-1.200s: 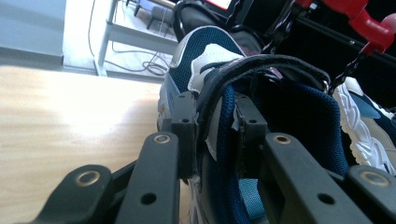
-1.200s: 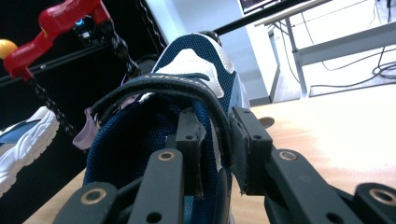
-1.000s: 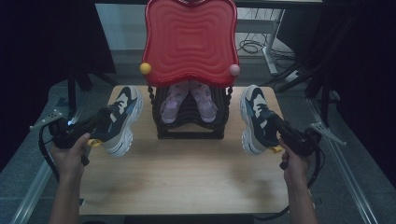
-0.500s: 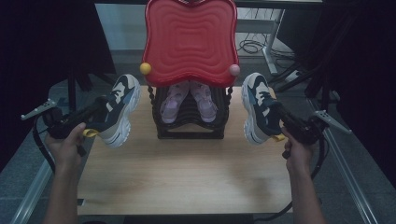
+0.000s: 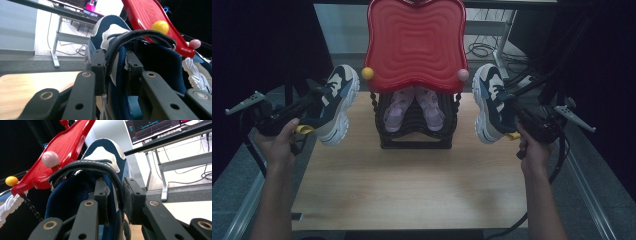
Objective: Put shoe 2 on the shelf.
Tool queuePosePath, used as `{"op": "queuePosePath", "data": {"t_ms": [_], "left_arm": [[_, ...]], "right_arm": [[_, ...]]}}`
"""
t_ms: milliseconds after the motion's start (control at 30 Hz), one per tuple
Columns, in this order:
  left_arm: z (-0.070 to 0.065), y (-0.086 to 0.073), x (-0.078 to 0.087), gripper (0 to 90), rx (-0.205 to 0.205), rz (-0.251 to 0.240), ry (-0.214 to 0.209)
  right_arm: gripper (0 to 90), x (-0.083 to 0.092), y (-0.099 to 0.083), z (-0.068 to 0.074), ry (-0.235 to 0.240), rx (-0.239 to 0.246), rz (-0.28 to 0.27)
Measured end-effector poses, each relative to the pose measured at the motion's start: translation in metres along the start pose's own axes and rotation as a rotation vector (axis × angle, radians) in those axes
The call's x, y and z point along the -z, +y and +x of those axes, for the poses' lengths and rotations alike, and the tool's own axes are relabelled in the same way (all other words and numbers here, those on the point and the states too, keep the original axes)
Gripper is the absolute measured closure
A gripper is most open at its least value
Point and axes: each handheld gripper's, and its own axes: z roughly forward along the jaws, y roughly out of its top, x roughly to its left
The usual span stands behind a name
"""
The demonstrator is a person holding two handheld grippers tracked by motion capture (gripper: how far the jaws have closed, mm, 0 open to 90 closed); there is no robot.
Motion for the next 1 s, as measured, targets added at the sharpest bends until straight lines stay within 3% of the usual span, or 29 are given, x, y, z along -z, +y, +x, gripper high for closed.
{"op": "queuePosePath", "data": {"t_ms": [533,700,867,1000], "left_arm": [[-0.012,0.048,-0.01,73.7,-0.052,-0.038,0.0],[-0.015,0.064,-0.015,73.7,-0.041,-0.062,-0.023],[-0.019,0.078,-0.023,73.7,-0.056,-0.069,-0.014],[-0.019,0.088,-0.029,73.7,-0.043,-0.074,-0.019]], "right_arm": [[74.0,-0.014,0.039,0.007,0.027,-0.022,-0.025],[74.0,-0.019,0.055,0.012,0.04,-0.019,-0.029],[74.0,-0.024,0.069,0.017,0.061,-0.021,-0.02],[74.0,-0.031,0.077,0.026,0.076,-0.016,-0.02]]}}
